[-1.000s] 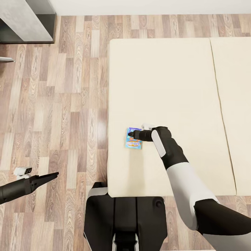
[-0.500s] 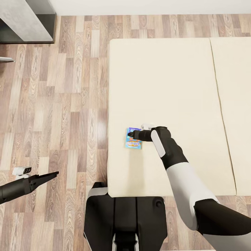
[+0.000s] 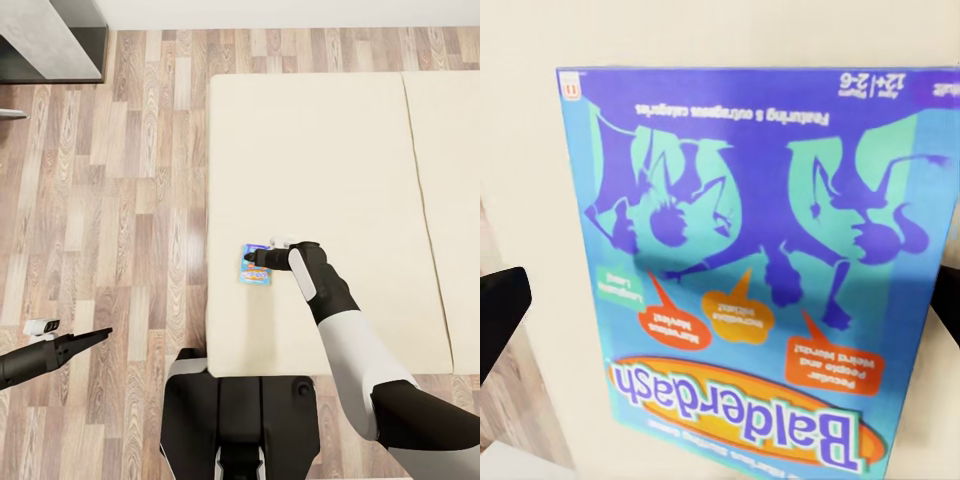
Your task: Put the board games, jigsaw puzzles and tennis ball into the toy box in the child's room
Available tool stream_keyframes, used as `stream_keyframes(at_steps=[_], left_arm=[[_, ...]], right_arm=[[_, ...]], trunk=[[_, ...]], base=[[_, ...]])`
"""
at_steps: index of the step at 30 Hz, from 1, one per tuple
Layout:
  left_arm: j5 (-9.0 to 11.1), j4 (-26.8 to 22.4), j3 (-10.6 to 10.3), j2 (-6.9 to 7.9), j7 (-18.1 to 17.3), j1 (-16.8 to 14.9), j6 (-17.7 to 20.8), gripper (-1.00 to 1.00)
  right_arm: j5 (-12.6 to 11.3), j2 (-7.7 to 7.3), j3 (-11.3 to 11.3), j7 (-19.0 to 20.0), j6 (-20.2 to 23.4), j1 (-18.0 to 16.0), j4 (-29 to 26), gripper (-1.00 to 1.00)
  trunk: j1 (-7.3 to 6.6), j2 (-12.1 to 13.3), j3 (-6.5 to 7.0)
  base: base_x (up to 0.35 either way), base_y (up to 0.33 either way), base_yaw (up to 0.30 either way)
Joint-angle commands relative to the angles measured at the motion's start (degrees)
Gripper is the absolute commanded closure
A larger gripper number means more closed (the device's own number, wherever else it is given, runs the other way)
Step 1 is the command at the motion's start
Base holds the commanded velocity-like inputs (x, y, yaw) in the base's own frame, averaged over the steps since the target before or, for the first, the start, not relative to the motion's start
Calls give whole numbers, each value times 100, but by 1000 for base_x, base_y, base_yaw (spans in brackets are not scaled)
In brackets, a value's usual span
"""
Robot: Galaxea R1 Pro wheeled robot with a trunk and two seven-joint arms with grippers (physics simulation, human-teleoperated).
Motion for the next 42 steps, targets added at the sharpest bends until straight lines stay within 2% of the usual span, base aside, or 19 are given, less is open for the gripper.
stream_keyframes(at_steps=[1,19,26,42], left_arm=[[-7,1,1,2,-26,-2,62,-100],[2,8,6,65,-26,4,70,-100],[5,9,130,66,-26,6,73,-100],[37,9,156,65,-26,7,72,-100]], right_arm=[[15,1,-2,16,24,-1,-4,-100],[15,1,-2,16,29,0,-6,-100],[15,1,-2,16,31,1,-6,-100],[15,1,-2,18,25,-1,-6,-100]], trunk=[[4,-9,-6],[4,-9,-6],[4,-9,-6],[4,-9,-6]], base=[[0,106,0],[0,48,0],[0,74,0],[0,5,0]])
